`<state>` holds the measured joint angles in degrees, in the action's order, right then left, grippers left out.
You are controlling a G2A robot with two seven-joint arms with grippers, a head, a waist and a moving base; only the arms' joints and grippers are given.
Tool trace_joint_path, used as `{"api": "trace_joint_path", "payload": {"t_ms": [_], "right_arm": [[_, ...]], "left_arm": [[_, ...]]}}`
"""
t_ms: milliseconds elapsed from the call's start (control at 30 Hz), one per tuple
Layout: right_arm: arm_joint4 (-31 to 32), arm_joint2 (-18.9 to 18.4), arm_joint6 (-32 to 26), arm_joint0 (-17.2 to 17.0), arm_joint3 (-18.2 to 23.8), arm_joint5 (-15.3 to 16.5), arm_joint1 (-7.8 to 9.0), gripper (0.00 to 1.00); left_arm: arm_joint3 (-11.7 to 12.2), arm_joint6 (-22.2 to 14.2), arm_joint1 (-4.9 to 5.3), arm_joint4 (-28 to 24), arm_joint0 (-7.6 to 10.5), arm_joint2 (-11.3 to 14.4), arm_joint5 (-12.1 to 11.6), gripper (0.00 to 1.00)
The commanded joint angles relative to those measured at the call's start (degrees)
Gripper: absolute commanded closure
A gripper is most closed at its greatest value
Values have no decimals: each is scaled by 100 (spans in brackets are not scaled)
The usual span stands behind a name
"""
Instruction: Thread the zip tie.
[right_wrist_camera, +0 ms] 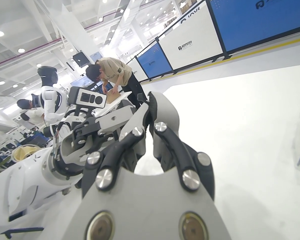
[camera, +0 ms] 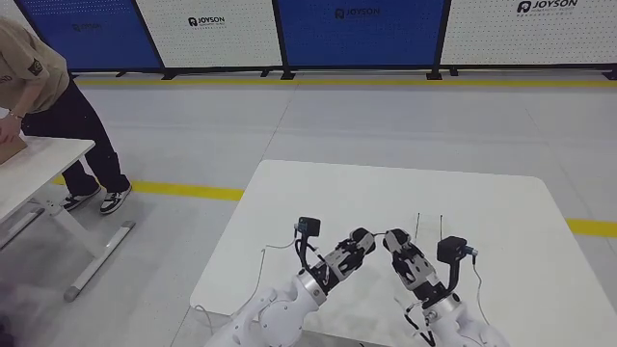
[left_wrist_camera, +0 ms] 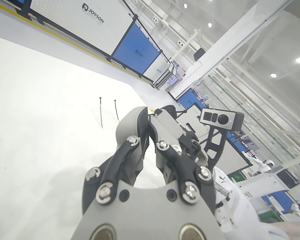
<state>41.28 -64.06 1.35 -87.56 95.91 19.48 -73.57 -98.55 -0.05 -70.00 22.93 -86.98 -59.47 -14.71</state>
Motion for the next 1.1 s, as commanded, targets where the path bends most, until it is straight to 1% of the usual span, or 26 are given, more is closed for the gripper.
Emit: {"api": "trace_joint_path", "payload": {"t_ms": [0, 167, 200, 267, 300, 433, 567, 600, 633, 667, 700, 733, 767, 833, 867, 967, 1000, 1067], "right_arm": [[10, 17, -7, 10, -11, 0, -1, 100], [-2, 29, 4, 15, -35, 0, 0, 100], [-8, 28, 11, 13, -39, 0, 0, 100], [-15, 24, 26, 8, -51, 0, 2, 100], [-20, 19, 37, 5, -60, 0, 2, 100], [-48, 3, 85, 9, -109, -72, -4, 100], [-92, -11, 153, 26, -161, -131, -15, 100], [-100, -14, 167, 25, -167, -134, -16, 100], [-105, -17, 178, 24, -171, -136, -18, 100], [-107, -18, 186, 24, -171, -137, -19, 100], [-106, -19, 193, 22, -172, -135, -20, 100], [-103, -20, 196, 21, -171, -133, -21, 100], [-96, -20, 201, 22, -169, -131, -21, 100], [-84, -20, 206, 19, -164, -125, -22, 100], [-81, -21, 208, 18, -161, -125, -23, 100], [-69, -24, 215, 15, -154, -126, -25, 100], [-65, -23, 215, 15, -153, -125, -25, 100], [-62, -22, 214, 16, -150, -125, -27, 100]], "left_arm": [[-7, 3, 1, 11, -10, 3, -3, 100], [10, 2, 0, 13, -15, 19, 17, 100], [19, -11, 0, 17, -13, 25, 39, 65], [24, -21, -2, 56, -4, 39, 82, 23], [25, 5, -2, 95, -2, 41, 105, 0], [35, 124, -9, 182, -7, 69, 124, 0], [51, 218, -8, 157, -32, 35, 84, 0], [53, 230, -7, 148, -37, 23, 75, 6], [54, 244, -5, 142, -44, 10, 65, 16], [54, 250, -3, 139, -51, 0, 54, 24], [52, 251, -1, 141, -57, -11, 41, 54], [51, 255, 1, 141, -61, -19, 32, 58], [49, 258, 2, 139, -65, -25, 22, 69], [45, 265, 3, 126, -70, -35, -3, 73], [44, 265, 4, 126, -72, -37, -11, 84], [47, 260, 5, 126, -74, -43, -30, 95], [47, 258, 6, 125, -74, -45, -32, 100], [47, 251, 7, 117, -75, -52, -38, 100]]}}
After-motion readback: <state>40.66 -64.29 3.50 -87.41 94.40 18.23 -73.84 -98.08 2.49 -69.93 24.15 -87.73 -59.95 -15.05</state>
